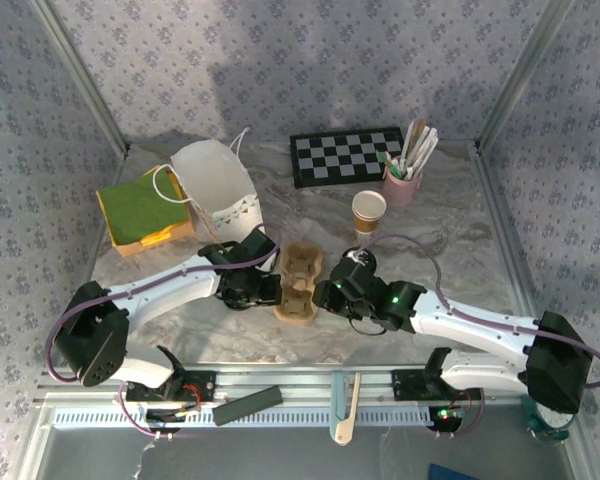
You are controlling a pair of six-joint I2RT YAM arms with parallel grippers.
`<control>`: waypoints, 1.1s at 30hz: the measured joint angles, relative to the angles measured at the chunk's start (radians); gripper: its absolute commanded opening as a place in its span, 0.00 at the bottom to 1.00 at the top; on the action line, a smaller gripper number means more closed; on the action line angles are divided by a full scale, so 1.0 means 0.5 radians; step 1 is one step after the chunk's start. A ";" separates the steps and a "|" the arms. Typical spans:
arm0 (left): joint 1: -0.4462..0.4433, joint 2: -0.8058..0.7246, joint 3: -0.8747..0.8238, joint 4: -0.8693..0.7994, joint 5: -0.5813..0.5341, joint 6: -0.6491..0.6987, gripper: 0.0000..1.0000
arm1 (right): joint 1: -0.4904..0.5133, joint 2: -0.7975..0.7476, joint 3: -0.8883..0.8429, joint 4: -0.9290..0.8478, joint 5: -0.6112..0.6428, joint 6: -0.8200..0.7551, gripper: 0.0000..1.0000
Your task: Pack the takeout coffee
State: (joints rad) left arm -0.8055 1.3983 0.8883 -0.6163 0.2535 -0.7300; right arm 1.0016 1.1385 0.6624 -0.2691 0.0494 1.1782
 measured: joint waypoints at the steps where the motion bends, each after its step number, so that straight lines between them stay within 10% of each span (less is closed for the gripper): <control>1: 0.000 0.000 -0.004 0.000 0.004 0.002 0.14 | 0.005 0.024 -0.008 0.036 0.000 0.024 0.40; 33: -0.005 -0.011 -0.069 0.029 0.032 0.006 0.14 | -0.020 0.308 -0.040 0.348 -0.109 0.118 0.30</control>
State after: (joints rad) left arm -0.8082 1.3926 0.8536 -0.6018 0.2695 -0.7269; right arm 0.9916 1.2926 0.6422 -0.0952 -0.0051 1.2373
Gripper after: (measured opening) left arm 0.137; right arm 0.316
